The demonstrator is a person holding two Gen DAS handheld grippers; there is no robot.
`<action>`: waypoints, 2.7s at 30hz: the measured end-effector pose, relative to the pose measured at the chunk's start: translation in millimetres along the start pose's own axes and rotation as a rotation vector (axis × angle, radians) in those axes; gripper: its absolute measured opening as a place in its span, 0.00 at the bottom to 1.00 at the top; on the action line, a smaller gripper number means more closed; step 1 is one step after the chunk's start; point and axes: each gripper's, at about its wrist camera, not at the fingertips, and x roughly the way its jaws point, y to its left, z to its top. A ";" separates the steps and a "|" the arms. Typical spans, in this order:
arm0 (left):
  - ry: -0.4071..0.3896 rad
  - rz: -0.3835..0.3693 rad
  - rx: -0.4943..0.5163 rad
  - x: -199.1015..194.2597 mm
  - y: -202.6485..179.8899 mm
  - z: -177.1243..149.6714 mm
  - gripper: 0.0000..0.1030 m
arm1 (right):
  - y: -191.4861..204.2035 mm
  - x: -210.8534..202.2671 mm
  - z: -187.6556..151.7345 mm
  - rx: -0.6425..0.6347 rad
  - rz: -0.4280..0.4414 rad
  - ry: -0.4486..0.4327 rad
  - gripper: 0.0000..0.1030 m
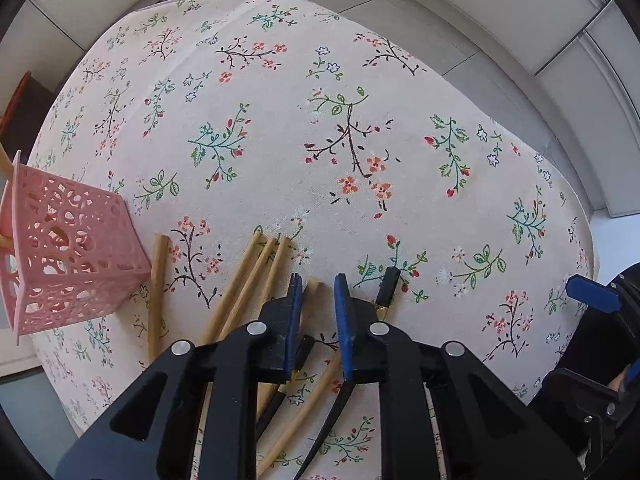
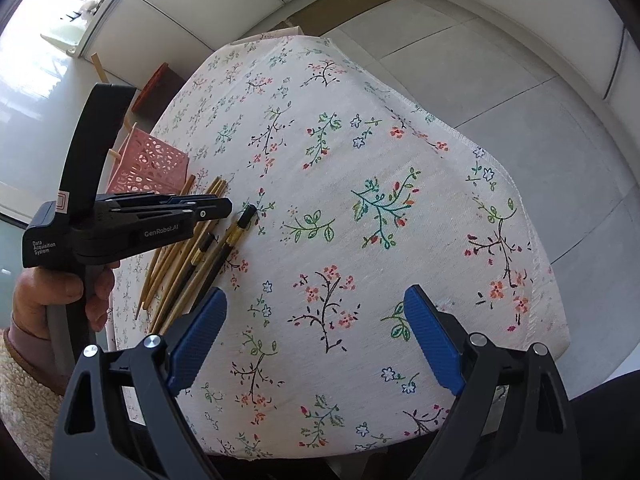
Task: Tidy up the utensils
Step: 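Move the left tool to the remaining chopsticks and close on one, then close the right tool on a chopstick while the left tool lifts its chopstick, then carry both chopsticks to the pink basket and open both tools inside it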
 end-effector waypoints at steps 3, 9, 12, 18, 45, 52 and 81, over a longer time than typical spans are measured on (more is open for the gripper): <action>0.008 -0.001 -0.010 6.9 3.1 -4.4 0.16 | 1.2 0.9 0.2 0.004 0.015 0.008 0.85; -0.026 -0.089 -0.117 6.7 30.9 -18.8 0.14 | 10.4 1.5 2.5 0.029 0.066 0.033 0.85; -0.036 -0.117 -0.145 3.9 29.3 -28.6 0.12 | 16.4 3.2 8.7 0.089 0.131 0.064 0.85; -0.172 -0.105 -0.182 -54.1 27.3 -56.8 0.06 | 47.4 14.6 25.4 0.129 0.201 0.111 0.84; -0.542 -0.171 -0.316 -185.5 75.5 -160.6 0.07 | 125.6 121.8 68.7 0.022 -0.148 0.312 0.30; -0.546 -0.158 -0.324 -188.1 75.8 -161.6 0.07 | 141.9 131.6 65.8 -0.030 -0.279 0.270 0.06; -0.819 -0.074 -0.411 -281.4 69.7 -194.5 0.06 | 159.8 -166.4 35.2 -0.130 0.106 -0.345 0.05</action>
